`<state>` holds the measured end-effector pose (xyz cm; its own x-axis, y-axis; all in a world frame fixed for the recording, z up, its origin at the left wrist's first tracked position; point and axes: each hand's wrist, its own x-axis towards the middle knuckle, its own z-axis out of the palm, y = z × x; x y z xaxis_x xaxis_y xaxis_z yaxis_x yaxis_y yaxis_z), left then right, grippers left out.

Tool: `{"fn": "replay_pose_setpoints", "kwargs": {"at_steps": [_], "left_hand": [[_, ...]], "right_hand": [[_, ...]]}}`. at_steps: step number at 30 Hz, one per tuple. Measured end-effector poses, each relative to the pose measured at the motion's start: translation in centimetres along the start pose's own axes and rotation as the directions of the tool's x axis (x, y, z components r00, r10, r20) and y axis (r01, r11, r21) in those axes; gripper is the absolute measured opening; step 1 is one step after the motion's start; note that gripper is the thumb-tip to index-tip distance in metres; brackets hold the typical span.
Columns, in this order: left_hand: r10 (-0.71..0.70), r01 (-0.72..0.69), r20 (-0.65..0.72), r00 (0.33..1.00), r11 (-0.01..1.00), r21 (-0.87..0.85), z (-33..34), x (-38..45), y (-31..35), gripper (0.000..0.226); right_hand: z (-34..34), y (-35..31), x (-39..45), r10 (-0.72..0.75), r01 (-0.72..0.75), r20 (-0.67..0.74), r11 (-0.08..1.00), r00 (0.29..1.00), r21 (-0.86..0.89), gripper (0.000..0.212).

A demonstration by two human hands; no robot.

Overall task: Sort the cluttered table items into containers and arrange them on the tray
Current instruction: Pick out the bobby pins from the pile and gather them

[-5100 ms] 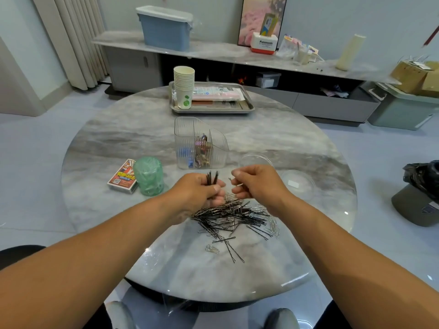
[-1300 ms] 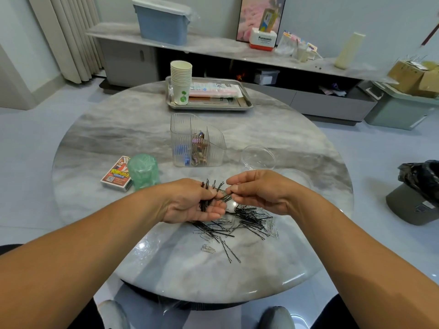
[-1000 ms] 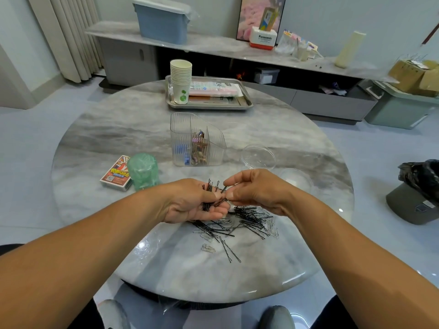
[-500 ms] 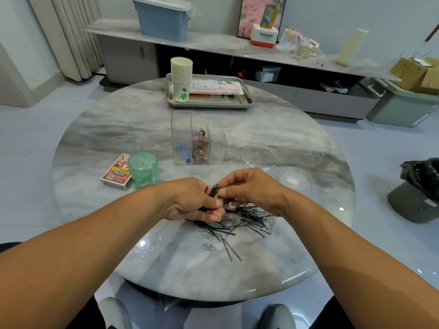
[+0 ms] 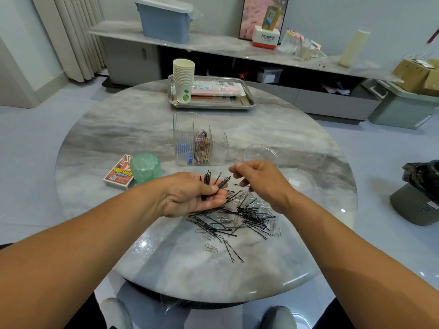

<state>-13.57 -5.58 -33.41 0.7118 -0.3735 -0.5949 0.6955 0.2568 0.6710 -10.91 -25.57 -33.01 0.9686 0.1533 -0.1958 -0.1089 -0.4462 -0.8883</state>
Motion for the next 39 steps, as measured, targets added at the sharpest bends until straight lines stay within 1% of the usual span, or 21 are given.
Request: {"fn": "replay_pose_setpoints", "kwargs": {"at_steps": [2, 4, 5, 7, 9, 10, 12, 13, 15, 17, 20, 21, 23, 25, 27, 30, 33, 36, 39], "left_hand": [[-0.001, 0.003, 0.035, 0.999, 0.998, -0.062, 0.0, -0.1, 0.2, 0.022], [-0.006, 0.012, 0.07, 0.998, 0.997, -0.073, 0.1, -0.2, 0.3, 0.022], [-0.016, 0.022, 0.092, 0.996, 0.998, -0.065, 0.2, -0.3, 0.4, 0.026], [-0.049, 0.056, 0.131, 0.99, 0.997, -0.05, 0.3, -0.5, 0.5, 0.053], [-0.074, 0.081, 0.163, 0.984, 0.996, -0.034, 0.2, -0.5, 0.6, 0.08], [-0.079, 0.085, 0.17, 0.982, 0.996, -0.025, 0.2, -0.5, 0.6, 0.089], [-0.089, 0.09, 0.166, 0.982, 0.996, -0.002, 0.3, -0.4, 0.6, 0.095], [-0.092, 0.091, 0.154, 0.984, 0.996, 0.017, 0.3, -0.4, 0.6, 0.097], [-0.092, 0.084, 0.117, 0.989, 0.994, 0.073, 0.4, -0.1, 0.5, 0.097], [-0.085, 0.074, 0.076, 0.993, 0.988, 0.137, 0.6, 0.2, 0.3, 0.098], [-0.061, 0.053, 0.037, 0.997, 0.98, 0.19, 0.8, 0.6, 0.2, 0.106], [-0.055, 0.048, 0.034, 0.998, 0.979, 0.196, 0.8, 0.7, 0.1, 0.11], [-0.053, 0.046, 0.031, 0.998, 0.98, 0.195, 0.9, 0.8, 0.1, 0.113], [-0.061, 0.057, 0.018, 0.998, 0.981, 0.186, 1.2, 0.7, 0.1, 0.108], [-0.068, 0.067, 0.003, 0.998, 0.984, 0.167, 1.4, 0.6, 0.2, 0.106], [-0.053, 0.053, -0.004, 0.999, 0.99, 0.134, 1.8, 0.3, 0.5, 0.107], [0.02, -0.017, -0.023, 1.0, 0.989, 0.144, 2.3, 0.2, 1.2, 0.103], [0.125, -0.095, -0.13, 0.984, 0.971, 0.22, 2.8, 0.7, 1.6, 0.1], [0.18, -0.113, -0.216, 0.96, 0.95, 0.293, 3.1, 1.1, 1.4, 0.096]], "right_hand": [[-0.1, -0.4, -0.1, 0.023, -0.031, 0.065, 0.992, 0.998, 0.119, 0.021], [0.1, -0.5, -0.1, 0.02, -0.048, 0.127, 0.974, 0.992, 0.223, 0.012], [0.2, -0.4, -0.1, 0.015, -0.054, 0.146, 0.963, 0.989, 0.265, 0.011], [0.4, -0.4, -0.1, 0.009, -0.056, 0.162, 0.956, 0.987, 0.289, 0.015], [0.6, -0.4, -0.2, -0.004, -0.043, 0.17, 0.962, 0.985, 0.271, 0.017], [0.6, -0.5, -0.2, -0.013, -0.034, 0.172, 0.963, 0.985, 0.266, 0.017], [0.8, -0.6, -0.2, -0.026, -0.02, 0.167, 0.964, 0.986, 0.265, 0.019], [0.9, -0.6, -0.2, -0.027, -0.018, 0.16, 0.963, 0.987, 0.27, 0.024], [1.1, -0.8, -0.2, -0.013, -0.031, 0.156, 0.961, 0.988, 0.274, 0.039], [1.2, -1.0, -0.2, 0.018, -0.064, 0.177, 0.964, 0.984, 0.257, 0.052], [1.3, -1.3, -0.1, 0.05, -0.101, 0.225, 0.971, 0.973, 0.218, 0.06], [1.3, -1.4, -0.1, 0.049, -0.096, 0.239, 0.977, 0.97, 0.191, 0.06], [1.7, -1.6, -0.2, 0.019, -0.038, 0.235, 0.996, 0.972, 0.078, 0.05], [2.3, -1.9, -0.3, -0.035, 0.05, 0.2, 0.996, 0.979, -0.07, 0.037], [2.9, -2.1, -0.3, -0.077, 0.103, 0.176, 0.985, 0.981, -0.14, 0.03], [3.1, -2.3, -0.1, -0.089, 0.113, 0.163, 0.983, 0.982, -0.141, 0.027], [2.8, -3.0, 0.6, -0.075, 0.086, 0.128, 0.993, 0.989, -0.083, 0.021], [2.6, -3.5, 1.3, -0.048, 0.05, 0.06, 0.998, 0.997, -0.035, 0.022], [2.6, -3.9, 1.6, -0.005, 0.004, 0.079, 1.0, 0.997, 0.01, 0.028]]}}
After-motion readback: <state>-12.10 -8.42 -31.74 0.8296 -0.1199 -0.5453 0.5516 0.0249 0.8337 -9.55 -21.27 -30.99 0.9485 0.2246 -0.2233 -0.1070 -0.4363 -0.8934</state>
